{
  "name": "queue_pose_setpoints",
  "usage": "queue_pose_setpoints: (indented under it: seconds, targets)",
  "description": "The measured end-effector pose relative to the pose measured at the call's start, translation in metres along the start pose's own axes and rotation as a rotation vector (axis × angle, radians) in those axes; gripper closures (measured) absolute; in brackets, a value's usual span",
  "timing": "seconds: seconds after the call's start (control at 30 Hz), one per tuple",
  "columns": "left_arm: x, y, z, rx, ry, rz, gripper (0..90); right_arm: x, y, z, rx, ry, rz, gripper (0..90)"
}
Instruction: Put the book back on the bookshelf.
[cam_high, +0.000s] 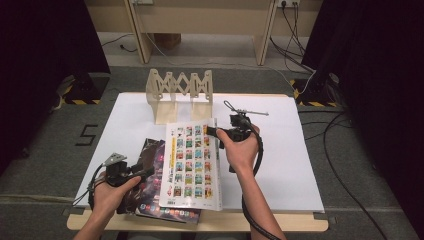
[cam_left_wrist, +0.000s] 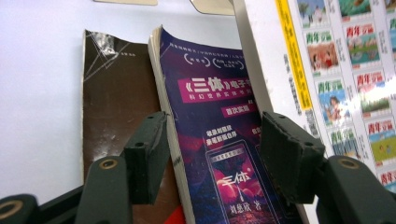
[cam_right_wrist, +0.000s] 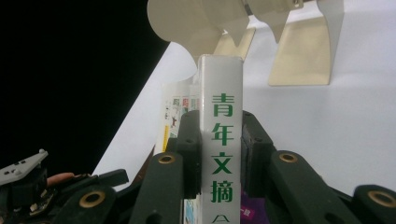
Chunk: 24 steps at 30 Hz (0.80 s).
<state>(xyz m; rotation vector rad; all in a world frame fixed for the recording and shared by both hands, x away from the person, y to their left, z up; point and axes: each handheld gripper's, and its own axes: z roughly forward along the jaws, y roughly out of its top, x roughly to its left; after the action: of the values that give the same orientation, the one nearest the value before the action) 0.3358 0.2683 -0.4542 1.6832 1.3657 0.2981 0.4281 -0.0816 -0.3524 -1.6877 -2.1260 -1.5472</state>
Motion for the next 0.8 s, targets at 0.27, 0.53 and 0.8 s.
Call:
queue_pose_setpoints:
  seconds: [0.27,0.53,0.8]
  targets:
    - [0.001,0.001,-0.001,-0.007,0.005,-0.004,41.2,0.006,0.005,-0.002,-0.035,-0.009,-0.016,73.9]
    - [0.001,0.002,0.0,-0.006,0.005,-0.003,41.2,0.012,0.012,-0.003,-0.058,-0.016,-0.042,73.9]
    - [0.003,0.002,-0.001,-0.006,0.01,0.001,42.5,0.019,0.019,-0.007,-0.113,-0.039,-0.065,73.9]
